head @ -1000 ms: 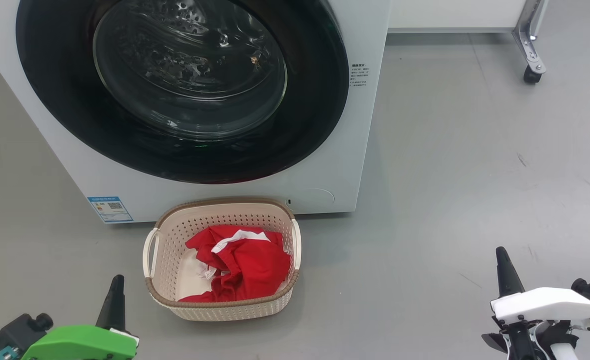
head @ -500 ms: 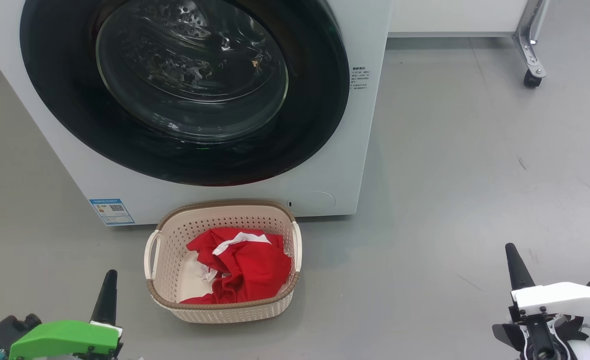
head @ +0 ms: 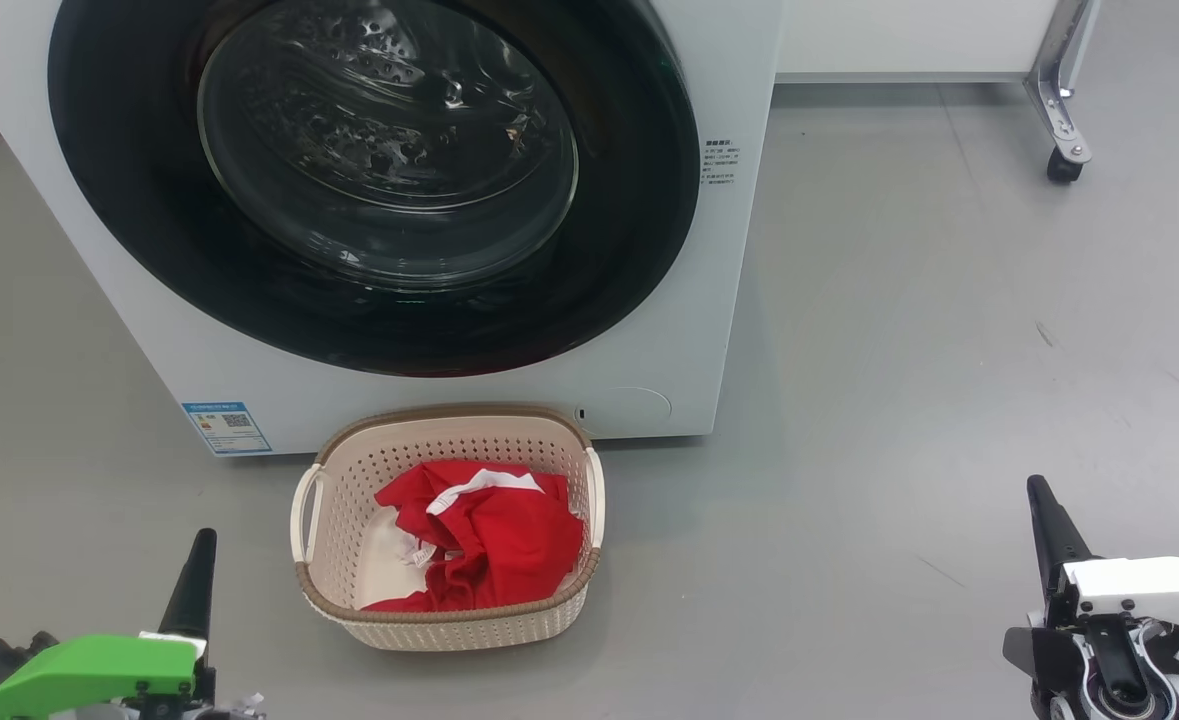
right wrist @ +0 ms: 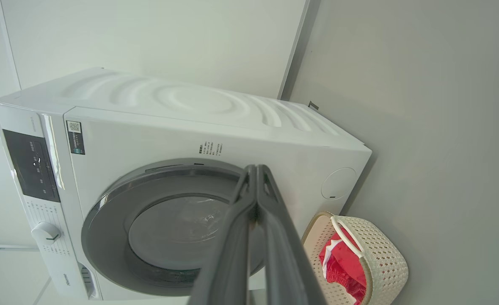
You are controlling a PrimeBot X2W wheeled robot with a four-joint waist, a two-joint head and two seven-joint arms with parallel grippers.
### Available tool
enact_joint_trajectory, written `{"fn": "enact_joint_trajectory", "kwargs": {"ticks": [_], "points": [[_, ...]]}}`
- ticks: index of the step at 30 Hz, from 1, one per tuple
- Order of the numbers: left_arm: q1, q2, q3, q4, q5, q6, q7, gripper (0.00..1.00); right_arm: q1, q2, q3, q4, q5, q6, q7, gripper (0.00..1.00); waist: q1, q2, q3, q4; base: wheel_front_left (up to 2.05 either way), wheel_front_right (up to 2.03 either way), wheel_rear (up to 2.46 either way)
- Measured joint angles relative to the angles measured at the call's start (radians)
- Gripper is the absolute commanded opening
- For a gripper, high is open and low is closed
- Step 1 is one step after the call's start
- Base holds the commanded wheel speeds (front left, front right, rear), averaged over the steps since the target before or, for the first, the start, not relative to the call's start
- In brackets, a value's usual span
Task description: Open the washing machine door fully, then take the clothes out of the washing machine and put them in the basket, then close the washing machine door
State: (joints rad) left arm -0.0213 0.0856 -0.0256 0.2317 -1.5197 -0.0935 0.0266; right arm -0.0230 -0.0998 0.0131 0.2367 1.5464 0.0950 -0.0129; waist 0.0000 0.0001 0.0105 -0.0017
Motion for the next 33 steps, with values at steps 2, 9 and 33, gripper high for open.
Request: {"fn": "enact_joint_trajectory", "kwargs": {"ticks": [2, 9, 33], "points": [[-0.003, 0.0, 0.009, 0.01, -0.034, -0.003, 0.008, 0.0, -0.005, -0.003, -0.009, 0.004, 0.038, 0.001, 0.008, 0.0, 0.0, 0.0, -0.002, 0.001, 0.0, 0.0, 0.0], [-0.016, 0.0, 0.027, 0.021, -0.122, -0.019, 0.024, 0.0, -0.014, -0.007, -0.029, 0.011, 0.131, 0.011, 0.027, 0.0, 0.0, 0.0, -0.006, 0.002, 0.0, 0.0, 0.0], [-0.025, -0.001, 0.031, 0.036, -0.138, -0.026, 0.025, 0.0, -0.029, -0.01, -0.036, 0.027, 0.144, 0.018, 0.032, 0.0, 0.0, 0.0, -0.007, 0.002, 0.0, 0.0, 0.0]]}}
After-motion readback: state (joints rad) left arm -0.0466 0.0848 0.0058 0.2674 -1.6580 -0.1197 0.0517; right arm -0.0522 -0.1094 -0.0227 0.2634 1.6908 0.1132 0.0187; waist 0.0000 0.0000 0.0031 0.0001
